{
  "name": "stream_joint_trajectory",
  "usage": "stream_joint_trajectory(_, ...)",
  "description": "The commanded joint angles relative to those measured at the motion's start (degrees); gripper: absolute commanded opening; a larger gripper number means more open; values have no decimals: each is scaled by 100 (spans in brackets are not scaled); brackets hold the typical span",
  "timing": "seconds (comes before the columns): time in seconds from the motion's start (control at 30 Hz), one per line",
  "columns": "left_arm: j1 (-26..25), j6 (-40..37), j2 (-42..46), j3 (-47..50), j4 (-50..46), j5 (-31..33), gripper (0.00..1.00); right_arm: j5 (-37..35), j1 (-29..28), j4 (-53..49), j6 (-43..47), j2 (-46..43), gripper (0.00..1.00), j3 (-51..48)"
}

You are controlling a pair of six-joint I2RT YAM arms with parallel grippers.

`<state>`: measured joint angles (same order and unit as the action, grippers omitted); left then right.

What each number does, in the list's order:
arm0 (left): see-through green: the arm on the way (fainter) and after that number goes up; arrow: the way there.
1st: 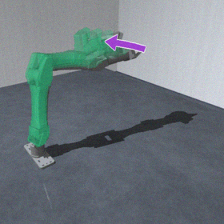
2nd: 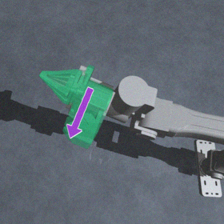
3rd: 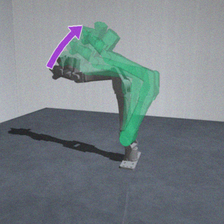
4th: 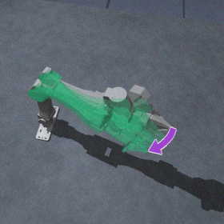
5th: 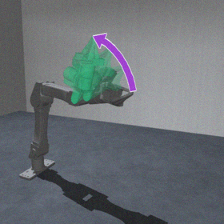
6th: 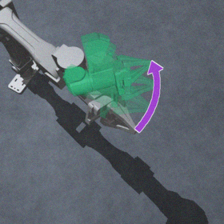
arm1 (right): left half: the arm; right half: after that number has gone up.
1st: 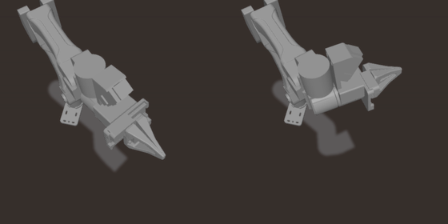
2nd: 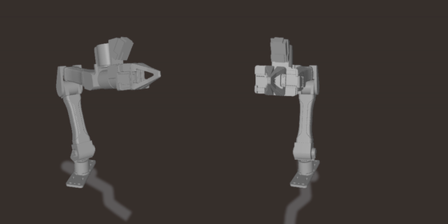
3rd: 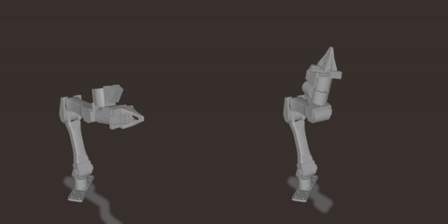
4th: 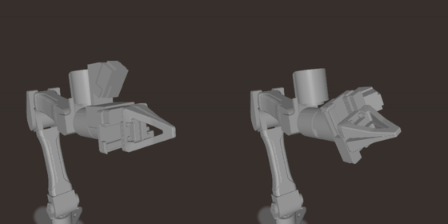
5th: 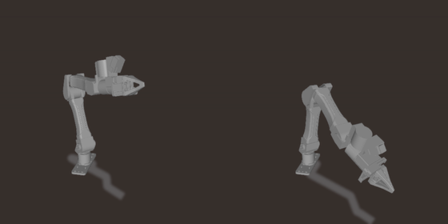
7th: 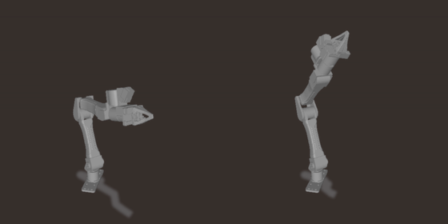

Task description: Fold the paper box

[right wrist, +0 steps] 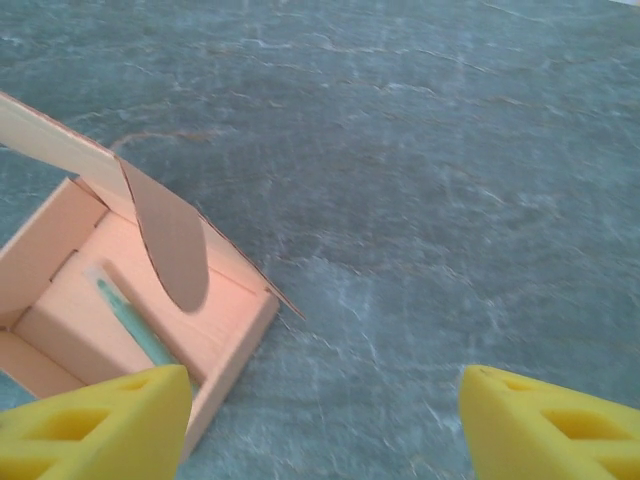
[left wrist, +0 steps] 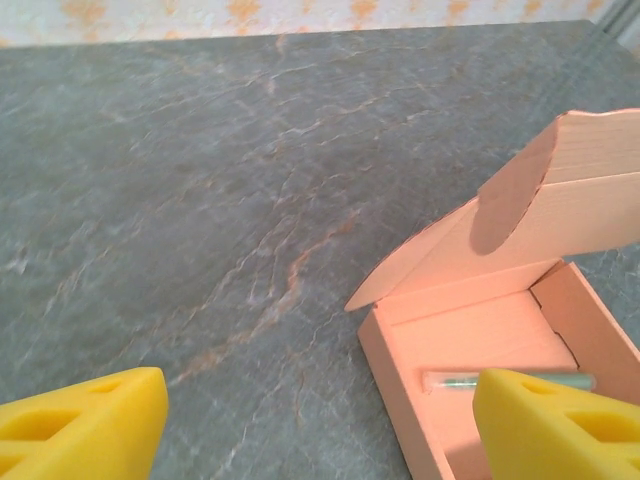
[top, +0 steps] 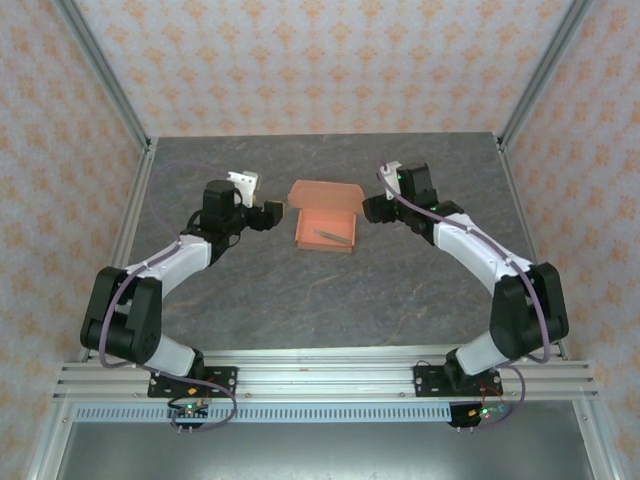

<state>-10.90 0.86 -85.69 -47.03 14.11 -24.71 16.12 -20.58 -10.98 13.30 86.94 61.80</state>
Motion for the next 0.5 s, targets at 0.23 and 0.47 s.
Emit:
stream_joint_trajectory(0.23,-100,-1310,-791,-713,-78,-586,78,708,10,1006,600,622,67,-36)
stream_joint_trajectory(0.47,-286,-1826,-1185,-1356,-850,-659,78,546,-8,1134,881,975,62,116)
